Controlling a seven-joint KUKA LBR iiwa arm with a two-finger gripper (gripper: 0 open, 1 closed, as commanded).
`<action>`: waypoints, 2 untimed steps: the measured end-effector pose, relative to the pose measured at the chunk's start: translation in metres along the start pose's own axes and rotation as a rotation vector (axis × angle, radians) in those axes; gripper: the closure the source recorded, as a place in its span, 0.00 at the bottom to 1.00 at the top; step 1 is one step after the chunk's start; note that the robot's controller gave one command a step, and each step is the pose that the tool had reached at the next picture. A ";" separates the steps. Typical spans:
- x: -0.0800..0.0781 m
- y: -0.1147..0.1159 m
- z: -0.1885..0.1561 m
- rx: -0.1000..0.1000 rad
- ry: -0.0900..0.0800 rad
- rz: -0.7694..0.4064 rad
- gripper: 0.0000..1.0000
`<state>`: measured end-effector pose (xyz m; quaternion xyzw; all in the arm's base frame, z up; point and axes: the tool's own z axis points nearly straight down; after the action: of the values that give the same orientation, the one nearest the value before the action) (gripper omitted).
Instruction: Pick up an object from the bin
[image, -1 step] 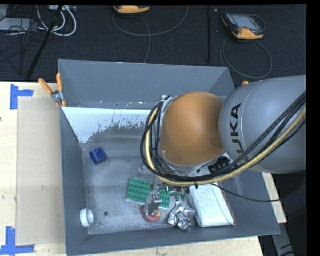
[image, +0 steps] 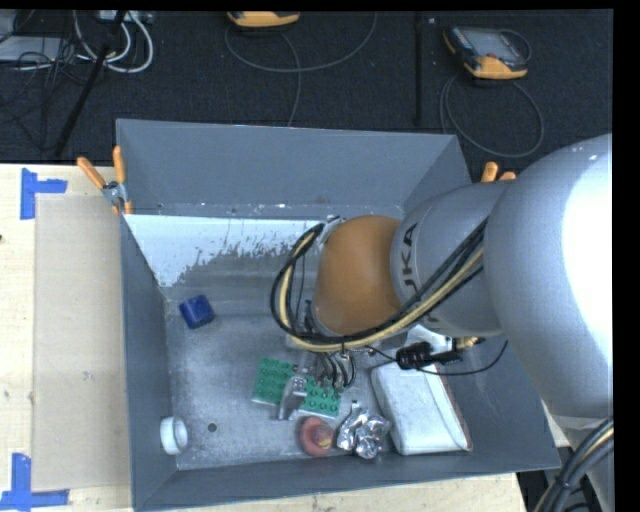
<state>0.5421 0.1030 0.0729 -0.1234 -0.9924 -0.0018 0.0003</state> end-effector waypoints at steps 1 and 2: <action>0.014 -0.011 -0.002 -0.007 -0.015 0.195 0.00; 0.026 -0.013 -0.002 -0.007 -0.017 0.311 0.00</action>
Offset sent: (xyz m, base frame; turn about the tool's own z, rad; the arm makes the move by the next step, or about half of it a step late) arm -0.0212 -0.0098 -0.0029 0.1969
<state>0.5136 0.0967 0.0746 -0.2753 -0.9613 -0.0040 -0.0083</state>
